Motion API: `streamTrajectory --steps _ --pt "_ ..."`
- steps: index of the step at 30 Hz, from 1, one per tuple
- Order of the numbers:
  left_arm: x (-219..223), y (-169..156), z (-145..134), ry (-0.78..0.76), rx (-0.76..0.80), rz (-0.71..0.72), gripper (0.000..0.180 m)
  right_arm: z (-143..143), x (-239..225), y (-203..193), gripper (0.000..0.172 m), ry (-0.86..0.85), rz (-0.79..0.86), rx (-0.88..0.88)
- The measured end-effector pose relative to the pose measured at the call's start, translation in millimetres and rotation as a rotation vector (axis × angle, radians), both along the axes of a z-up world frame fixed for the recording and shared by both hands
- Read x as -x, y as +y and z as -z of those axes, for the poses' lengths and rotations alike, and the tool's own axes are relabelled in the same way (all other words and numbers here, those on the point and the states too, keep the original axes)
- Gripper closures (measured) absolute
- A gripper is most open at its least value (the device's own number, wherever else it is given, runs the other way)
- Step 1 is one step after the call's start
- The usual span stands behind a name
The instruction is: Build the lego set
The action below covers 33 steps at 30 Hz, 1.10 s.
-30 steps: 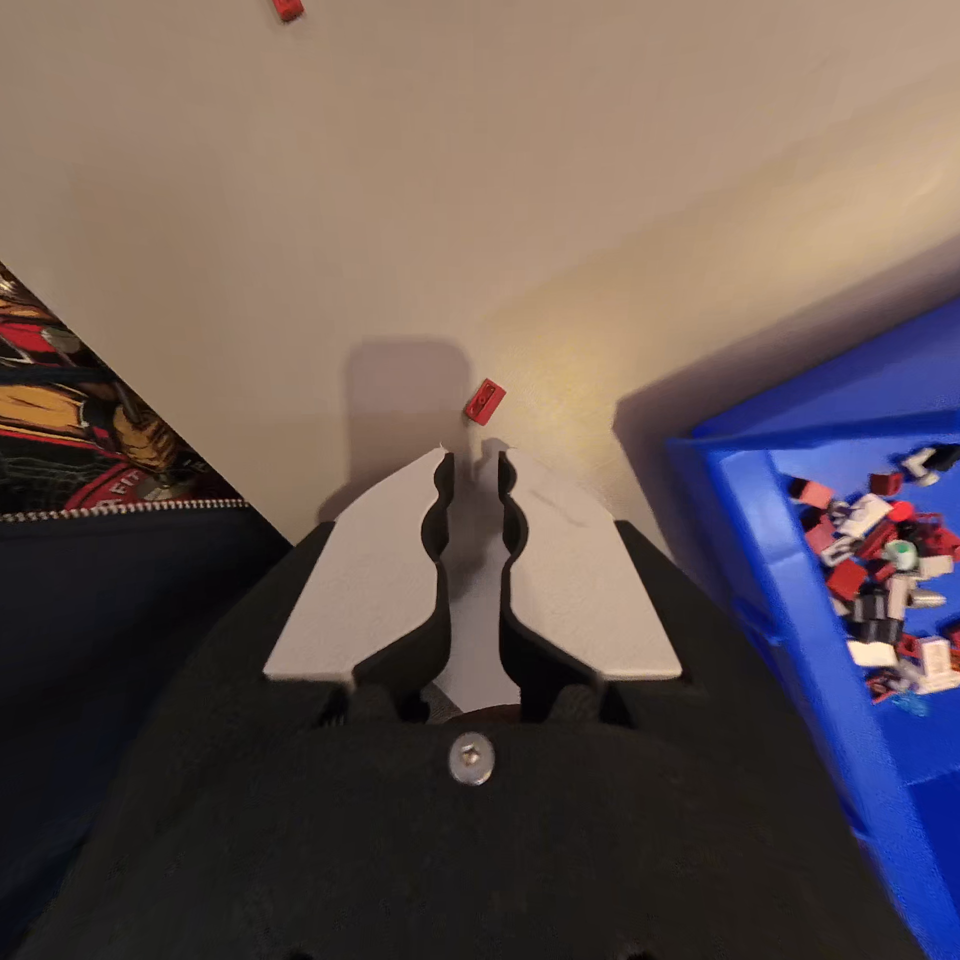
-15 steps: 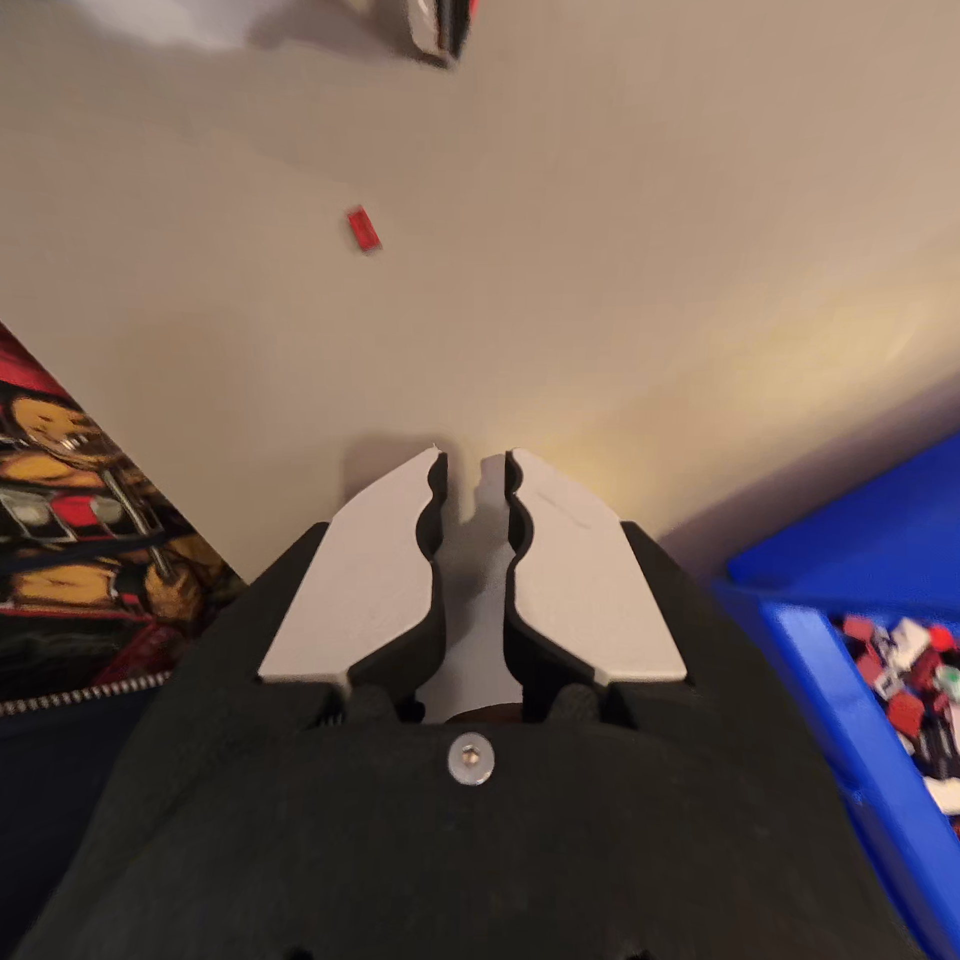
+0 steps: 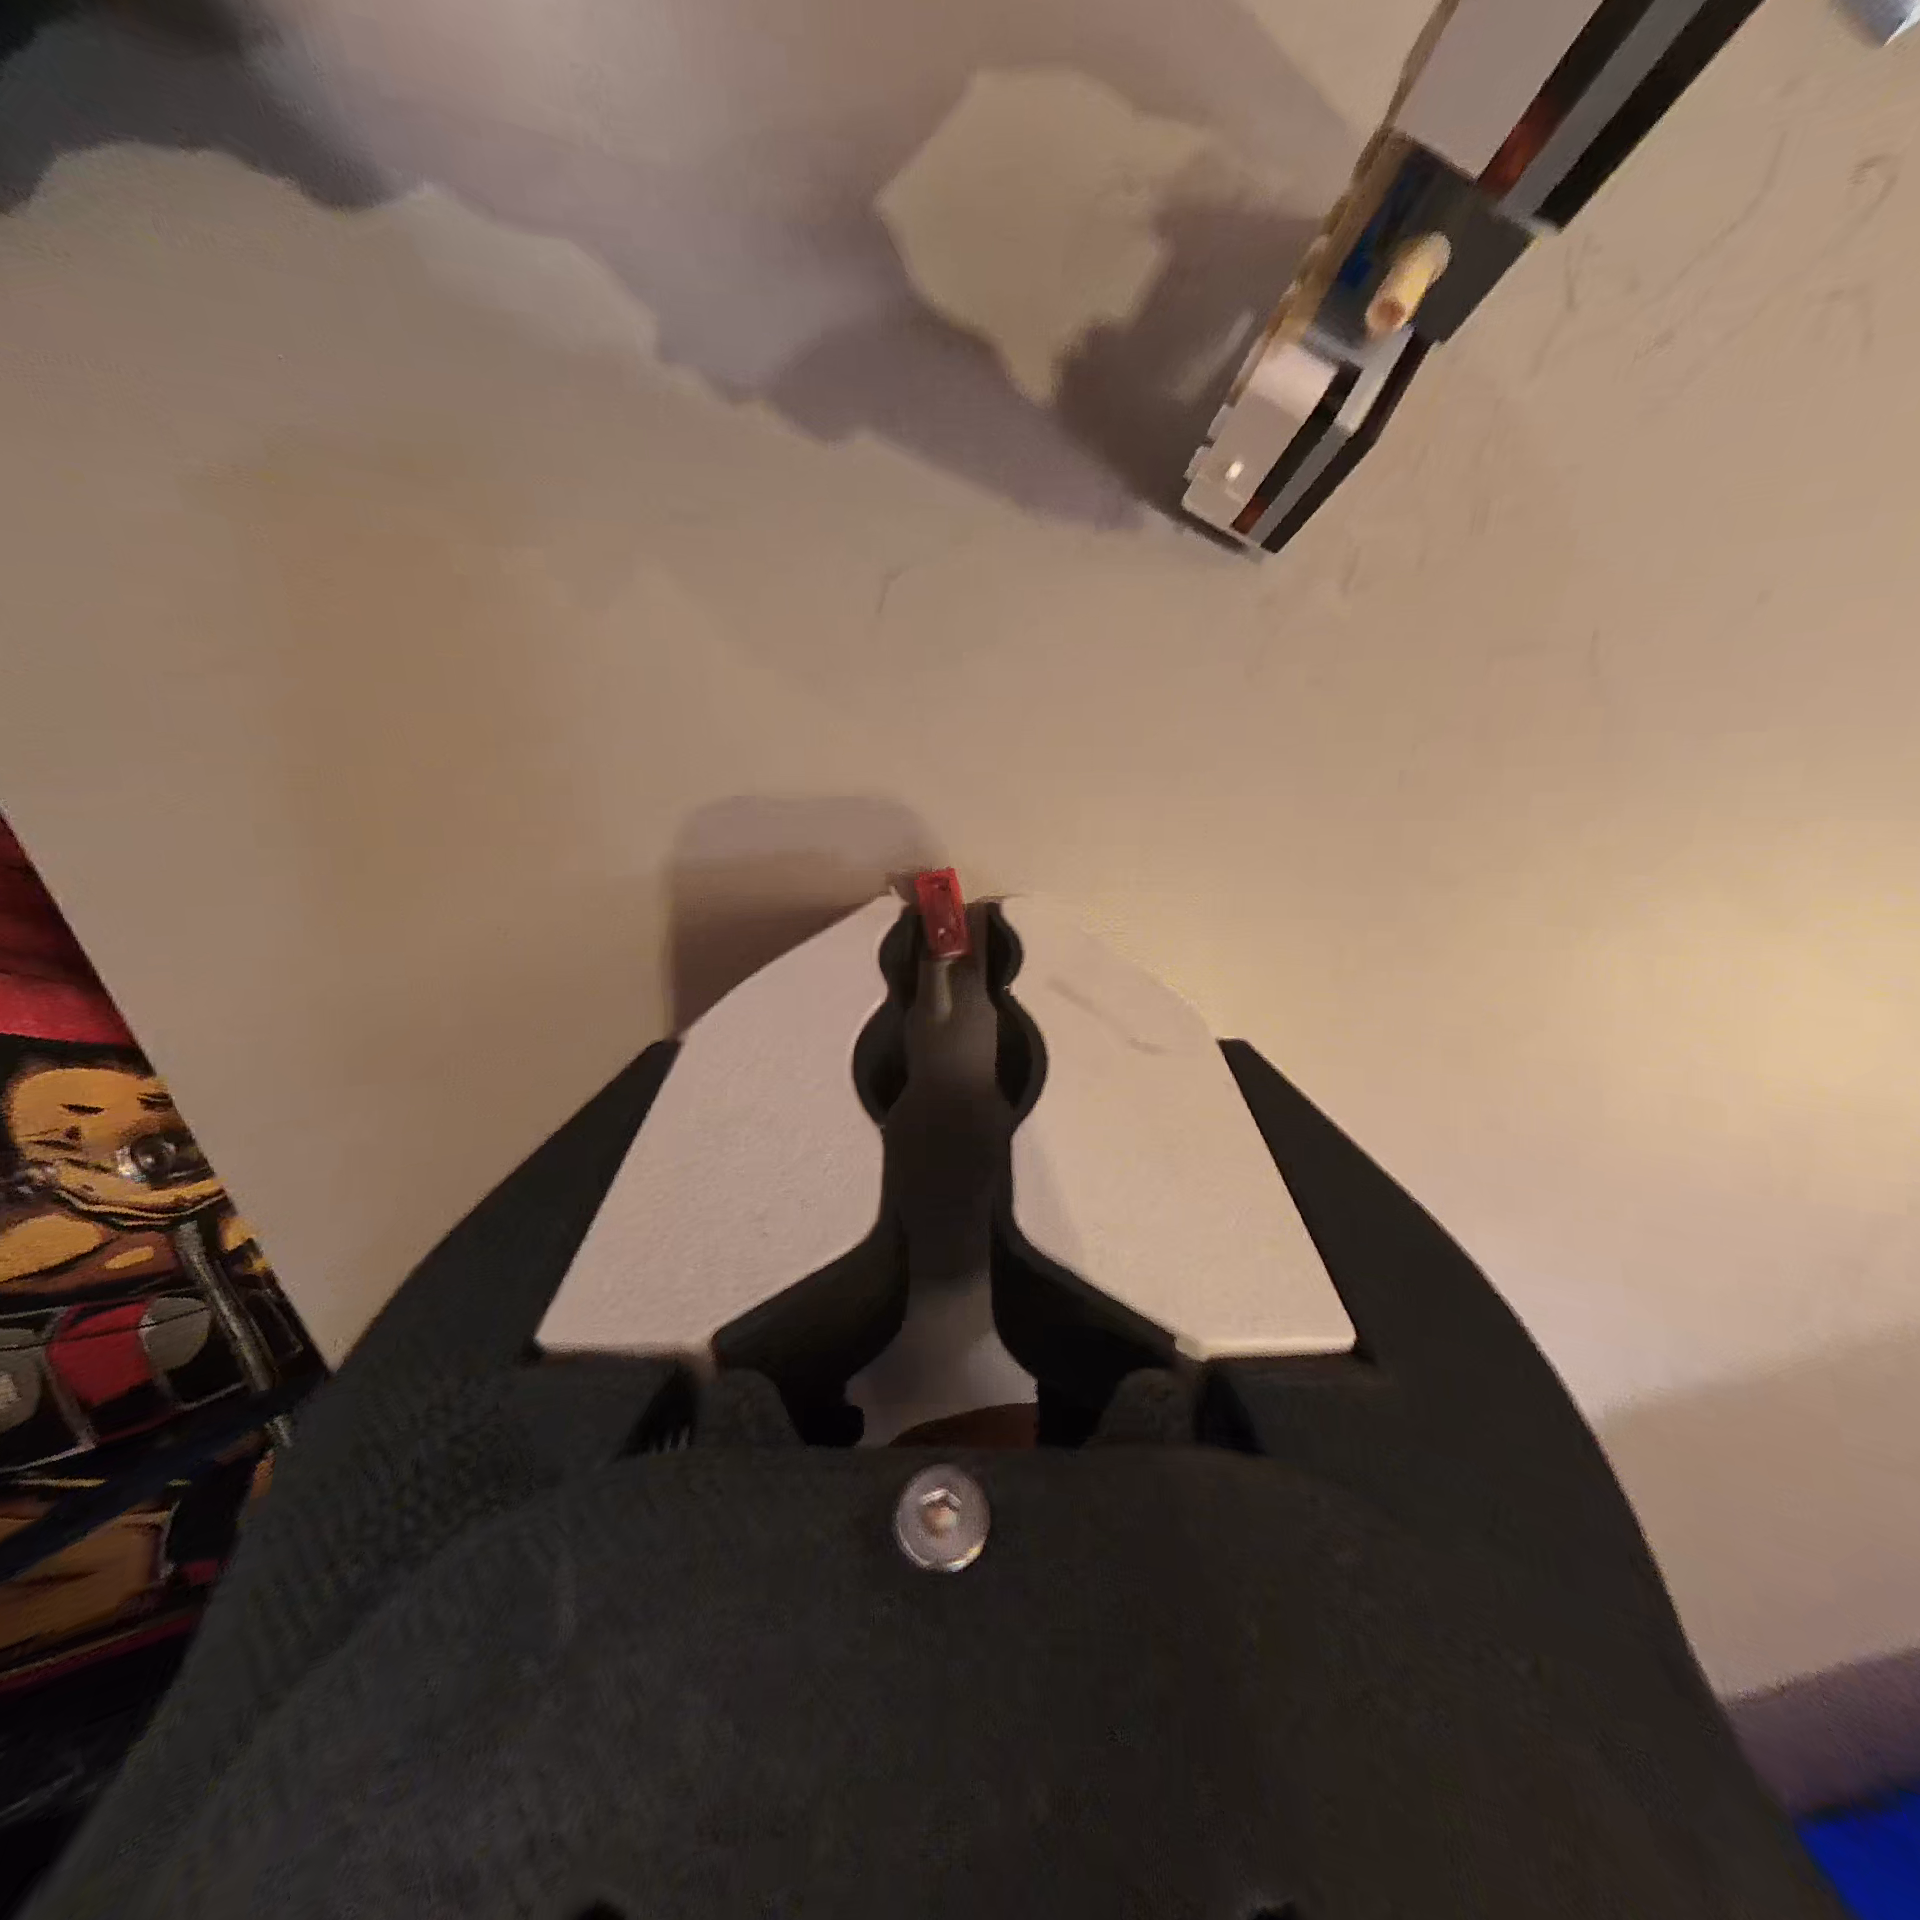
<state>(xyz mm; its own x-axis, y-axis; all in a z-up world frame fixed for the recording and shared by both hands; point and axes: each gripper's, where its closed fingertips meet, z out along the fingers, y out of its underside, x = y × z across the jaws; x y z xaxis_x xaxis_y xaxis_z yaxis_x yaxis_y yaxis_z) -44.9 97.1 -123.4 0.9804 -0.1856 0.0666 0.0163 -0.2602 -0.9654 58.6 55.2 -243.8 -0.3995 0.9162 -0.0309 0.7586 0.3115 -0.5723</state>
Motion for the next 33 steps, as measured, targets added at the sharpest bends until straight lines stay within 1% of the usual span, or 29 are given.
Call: streamTrajectory --steps 1,2,8,10,12,14,20,25,29,33 --pt "1 0 0 -0.002 -0.002 0.000 0.113 0 0 0 0.164 -0.003 -0.001 -0.003" --pt "1 0 -1 -0.003 -0.002 -0.002 0.113 -1 1 0 0.164 -0.001 -0.006 -0.011" --pt "3 0 0 -0.003 0.000 -0.008 0.113 -17 2 8 0.163 0.105 0.015 -0.144" --pt "3 0 1 0.000 0.001 -0.010 0.113 -21 -4 1 0.160 0.114 -0.007 -0.168" --pt "3 0 1 0.002 0.002 -0.011 0.113 -23 -13 -8 0.157 0.120 -0.042 -0.153" --pt "4 0 1 0.002 0.002 -0.012 0.113 -25 -18 -8 0.156 0.122 -0.032 -0.126" --pt "2 1 2 0.008 0.007 -0.009 0.113 -16 -16 19 0.155 0.086 0.075 -0.109" --pt "2 1 3 0.008 0.010 -0.009 0.113 -14 -11 7 0.159 0.094 0.037 -0.112" --pt "2 1 3 0.005 0.010 -0.009 0.113 -5 -10 6 0.153 0.054 0.036 -0.091" --pt "3 1 3 0.004 0.010 -0.009 0.113 -7 -9 3 0.153 0.059 0.030 -0.068"
